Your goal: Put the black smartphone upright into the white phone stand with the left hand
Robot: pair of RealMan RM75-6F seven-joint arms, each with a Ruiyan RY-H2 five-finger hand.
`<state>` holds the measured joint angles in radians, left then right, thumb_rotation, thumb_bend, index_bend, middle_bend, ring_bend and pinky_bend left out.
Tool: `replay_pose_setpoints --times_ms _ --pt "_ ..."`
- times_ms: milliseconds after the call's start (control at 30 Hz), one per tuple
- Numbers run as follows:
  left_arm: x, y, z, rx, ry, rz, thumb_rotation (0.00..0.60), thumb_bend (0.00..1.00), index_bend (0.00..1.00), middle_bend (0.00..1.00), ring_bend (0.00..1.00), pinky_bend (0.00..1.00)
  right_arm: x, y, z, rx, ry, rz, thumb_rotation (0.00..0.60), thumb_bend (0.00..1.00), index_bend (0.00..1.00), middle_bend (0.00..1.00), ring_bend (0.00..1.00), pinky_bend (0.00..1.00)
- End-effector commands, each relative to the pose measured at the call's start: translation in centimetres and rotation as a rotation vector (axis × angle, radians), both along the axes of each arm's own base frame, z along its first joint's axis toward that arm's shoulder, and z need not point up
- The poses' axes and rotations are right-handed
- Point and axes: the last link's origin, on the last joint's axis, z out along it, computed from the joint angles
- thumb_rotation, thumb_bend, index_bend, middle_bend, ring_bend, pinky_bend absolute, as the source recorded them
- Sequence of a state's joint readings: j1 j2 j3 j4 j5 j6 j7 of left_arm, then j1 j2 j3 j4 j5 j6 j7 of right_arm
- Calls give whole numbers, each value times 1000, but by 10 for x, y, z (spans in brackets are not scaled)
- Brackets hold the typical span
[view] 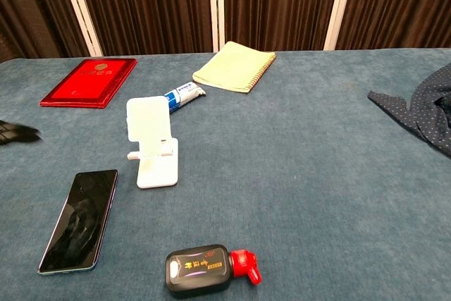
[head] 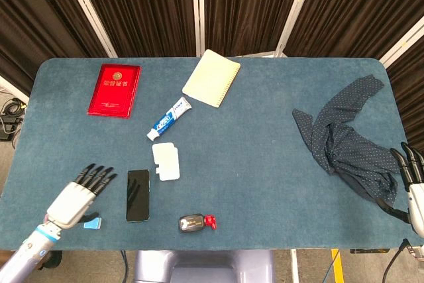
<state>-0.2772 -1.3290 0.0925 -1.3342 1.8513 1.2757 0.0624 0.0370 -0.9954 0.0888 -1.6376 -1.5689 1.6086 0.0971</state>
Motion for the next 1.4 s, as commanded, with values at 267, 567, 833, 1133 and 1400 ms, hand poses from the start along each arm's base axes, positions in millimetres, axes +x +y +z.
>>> replay_pose_setpoints --times_ms 267,567,833,1133,1400 --pt "9 12 -41 -122 55 -163 600 0 0 0 0 0 -1 -1 -1 4 4 -8 600 0 0 0 0 0" --pt "14 21 -48 -131 92 -217 600 0 0 0 0 0 -3 -2 0 -1 -1 -17 600 0 0 0 0 0" --pt "28 22 -60 -155 94 -250 600 0 0 0 0 0 -4 -2 1 -1 -3 -20 600 0 0 0 0 0" --pt "37 22 -68 -168 132 -282 600 0 0 0 0 0 -5 -2 3 -6 -9 -23 600 0 0 0 0 0" --pt "41 22 -71 -172 133 -277 600 0 0 0 0 0 -6 -3 3 -3 -11 -26 600 0 0 0 0 0"
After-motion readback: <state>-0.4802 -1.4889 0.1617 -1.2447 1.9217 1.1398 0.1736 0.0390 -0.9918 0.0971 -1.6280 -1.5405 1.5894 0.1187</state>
